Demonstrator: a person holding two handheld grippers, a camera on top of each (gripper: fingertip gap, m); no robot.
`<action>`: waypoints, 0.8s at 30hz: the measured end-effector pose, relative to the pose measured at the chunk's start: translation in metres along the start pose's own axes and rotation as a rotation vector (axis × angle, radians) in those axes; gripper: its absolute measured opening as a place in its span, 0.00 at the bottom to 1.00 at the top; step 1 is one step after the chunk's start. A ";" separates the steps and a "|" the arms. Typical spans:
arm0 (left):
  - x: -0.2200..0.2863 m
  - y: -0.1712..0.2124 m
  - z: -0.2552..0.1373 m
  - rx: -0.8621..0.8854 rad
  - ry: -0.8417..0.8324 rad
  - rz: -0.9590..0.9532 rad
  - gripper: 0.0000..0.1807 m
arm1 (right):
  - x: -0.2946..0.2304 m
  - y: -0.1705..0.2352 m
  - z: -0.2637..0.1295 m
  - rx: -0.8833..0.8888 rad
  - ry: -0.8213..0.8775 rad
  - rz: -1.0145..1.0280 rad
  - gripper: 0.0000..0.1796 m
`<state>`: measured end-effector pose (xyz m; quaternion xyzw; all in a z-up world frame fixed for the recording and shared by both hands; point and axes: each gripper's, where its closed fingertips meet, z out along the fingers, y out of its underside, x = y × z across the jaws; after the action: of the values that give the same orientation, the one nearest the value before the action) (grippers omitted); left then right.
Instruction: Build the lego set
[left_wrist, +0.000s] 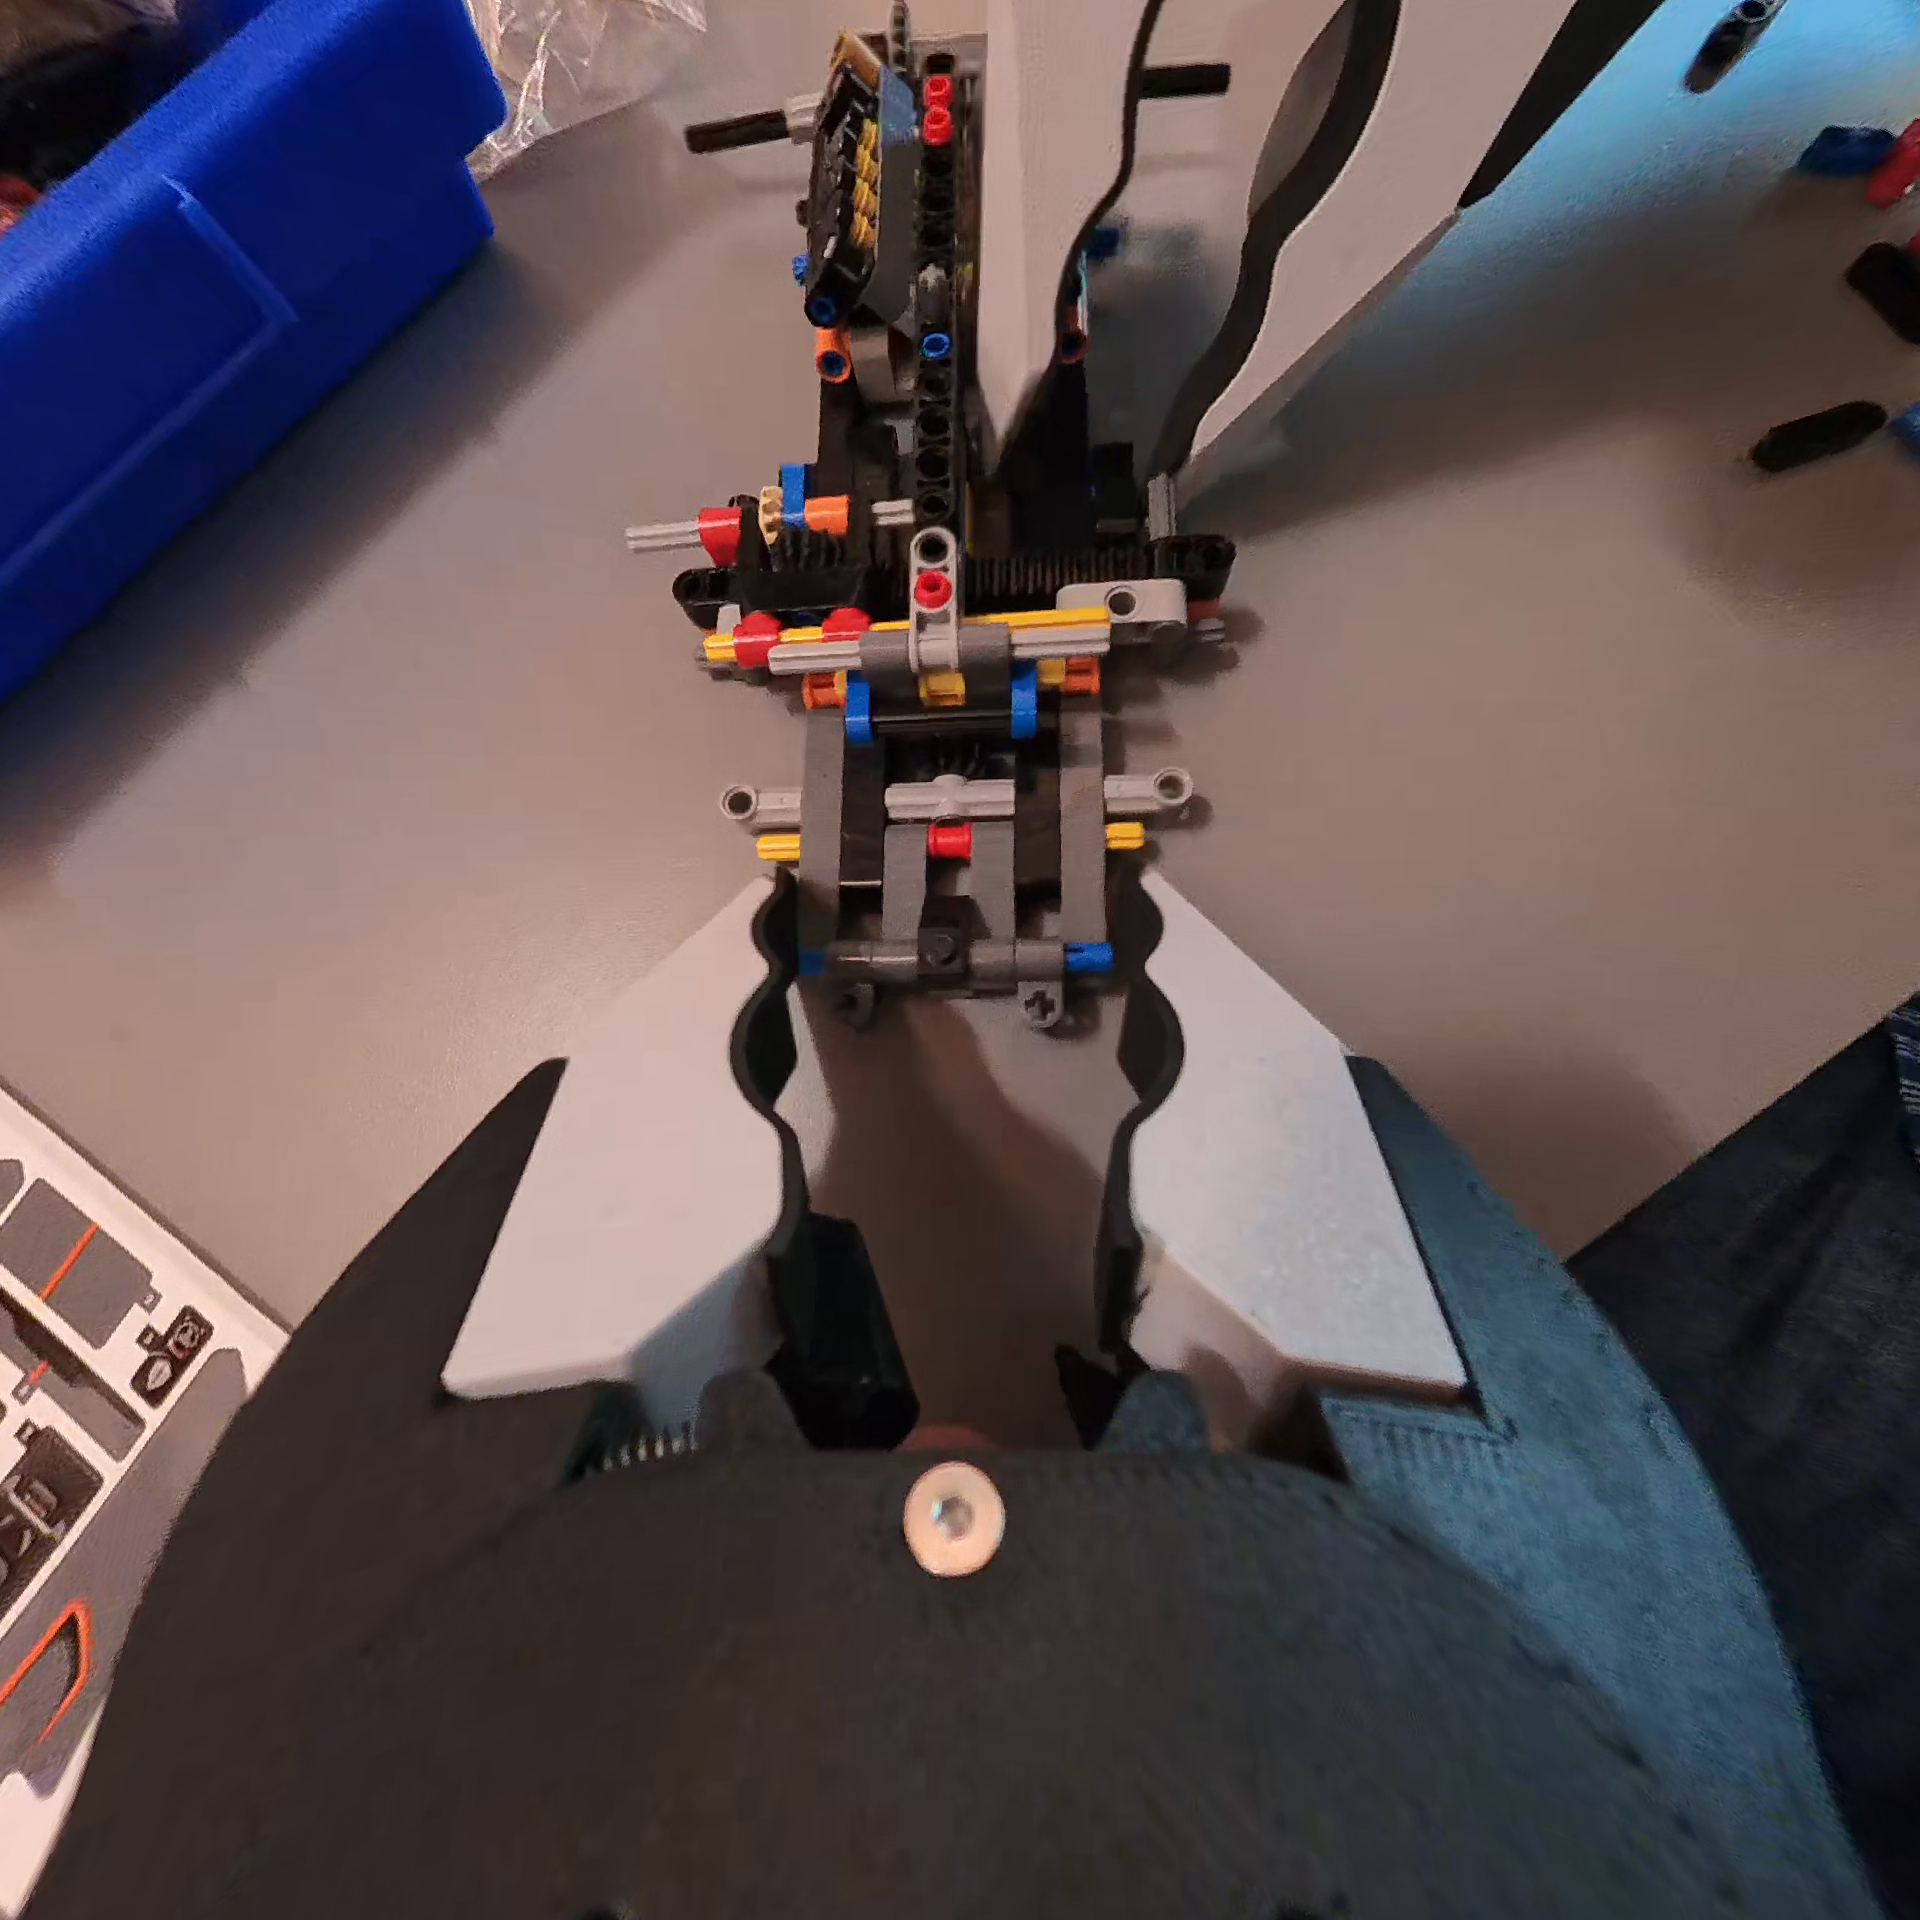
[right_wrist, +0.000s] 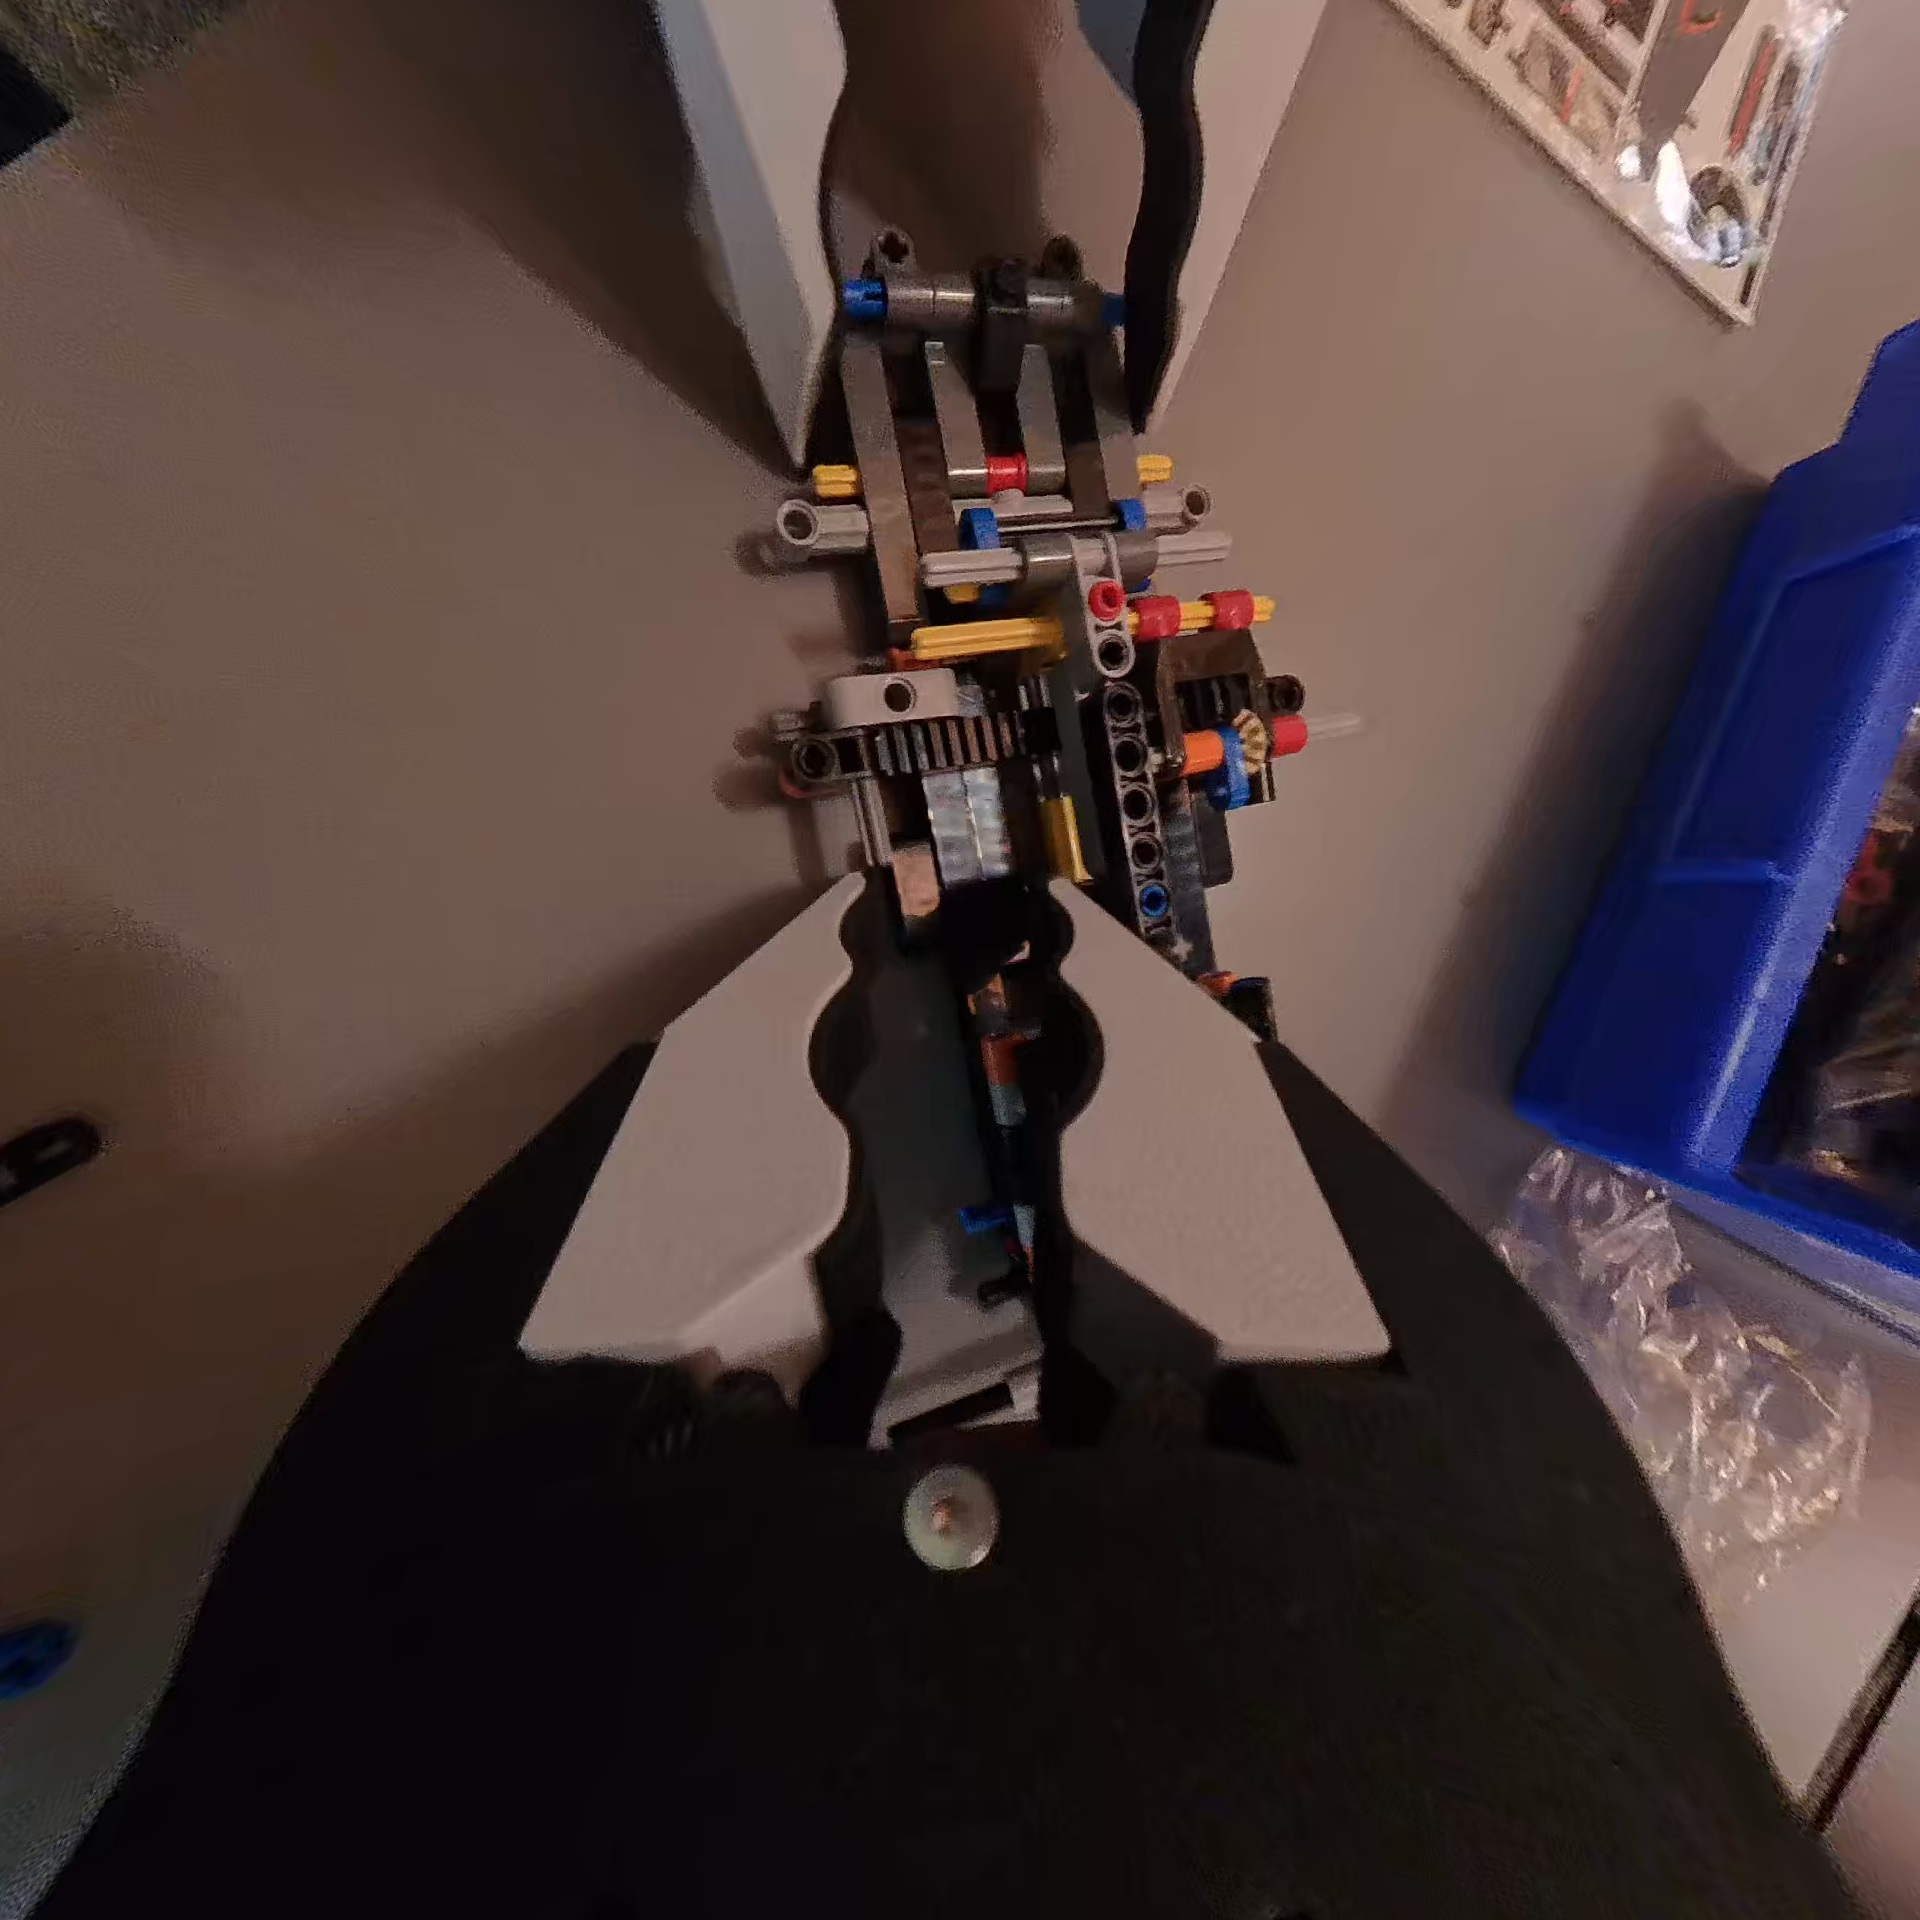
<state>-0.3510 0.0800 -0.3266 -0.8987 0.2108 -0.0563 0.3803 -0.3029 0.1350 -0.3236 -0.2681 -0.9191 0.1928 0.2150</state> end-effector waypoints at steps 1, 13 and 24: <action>0.000 0.000 0.000 0.005 0.004 0.000 0.32 | 0.000 0.000 0.000 0.004 -0.010 0.009 0.13; 0.001 -0.001 0.002 0.022 0.030 0.013 0.33 | 0.001 0.002 0.001 -0.010 -0.089 0.010 0.12; -0.003 -0.001 0.002 0.023 0.011 -0.001 0.32 | 0.003 0.000 0.002 -0.009 -0.056 0.015 0.12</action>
<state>-0.3531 0.0836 -0.3270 -0.8941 0.2116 -0.0638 0.3895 -0.3063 0.1367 -0.3242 -0.2704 -0.9236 0.1977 0.1865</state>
